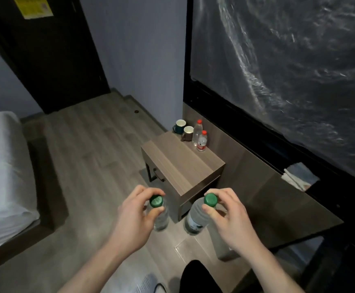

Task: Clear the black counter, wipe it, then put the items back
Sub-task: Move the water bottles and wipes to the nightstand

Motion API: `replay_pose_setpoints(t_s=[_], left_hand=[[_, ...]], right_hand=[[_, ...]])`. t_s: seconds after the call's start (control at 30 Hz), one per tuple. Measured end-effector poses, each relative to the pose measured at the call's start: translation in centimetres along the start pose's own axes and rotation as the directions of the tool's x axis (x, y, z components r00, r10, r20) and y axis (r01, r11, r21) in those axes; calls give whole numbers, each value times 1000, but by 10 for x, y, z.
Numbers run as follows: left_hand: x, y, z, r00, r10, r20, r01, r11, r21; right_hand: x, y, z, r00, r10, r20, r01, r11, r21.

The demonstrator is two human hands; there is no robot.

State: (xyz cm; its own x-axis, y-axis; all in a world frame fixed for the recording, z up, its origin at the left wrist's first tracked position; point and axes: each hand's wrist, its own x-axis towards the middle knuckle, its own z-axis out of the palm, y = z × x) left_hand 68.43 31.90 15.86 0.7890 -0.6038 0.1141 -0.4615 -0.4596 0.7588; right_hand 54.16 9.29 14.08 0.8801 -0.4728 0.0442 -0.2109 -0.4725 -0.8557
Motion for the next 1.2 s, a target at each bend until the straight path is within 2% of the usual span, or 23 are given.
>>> replay_pose_setpoints(t_s=[0.33, 0.67, 0.87, 0.93, 1.03, 1.2], left_hand=[[165, -51, 5, 996, 10, 89, -12, 1000, 16], [339, -100, 21, 995, -53, 86, 45, 994, 98], [433, -141, 25, 983, -113, 145, 95, 987, 126], [468, -160, 26, 975, -130, 182, 101, 982, 161], [517, -191, 33, 955, -84, 286, 40, 987, 157], [593, -245, 50, 877, -54, 477, -53, 976, 209]], right_hand=[[139, 30, 20, 995, 89, -37, -91, 995, -51], [312, 68, 21, 990, 136, 29, -131, 983, -129], [392, 90, 42, 981, 180, 71, -166, 972, -166], [416, 97, 55, 973, 219, 67, -205, 962, -180], [453, 106, 78, 950, 308, 50, -295, 939, -175], [508, 119, 125, 888, 460, -20, -458, 877, -144]])
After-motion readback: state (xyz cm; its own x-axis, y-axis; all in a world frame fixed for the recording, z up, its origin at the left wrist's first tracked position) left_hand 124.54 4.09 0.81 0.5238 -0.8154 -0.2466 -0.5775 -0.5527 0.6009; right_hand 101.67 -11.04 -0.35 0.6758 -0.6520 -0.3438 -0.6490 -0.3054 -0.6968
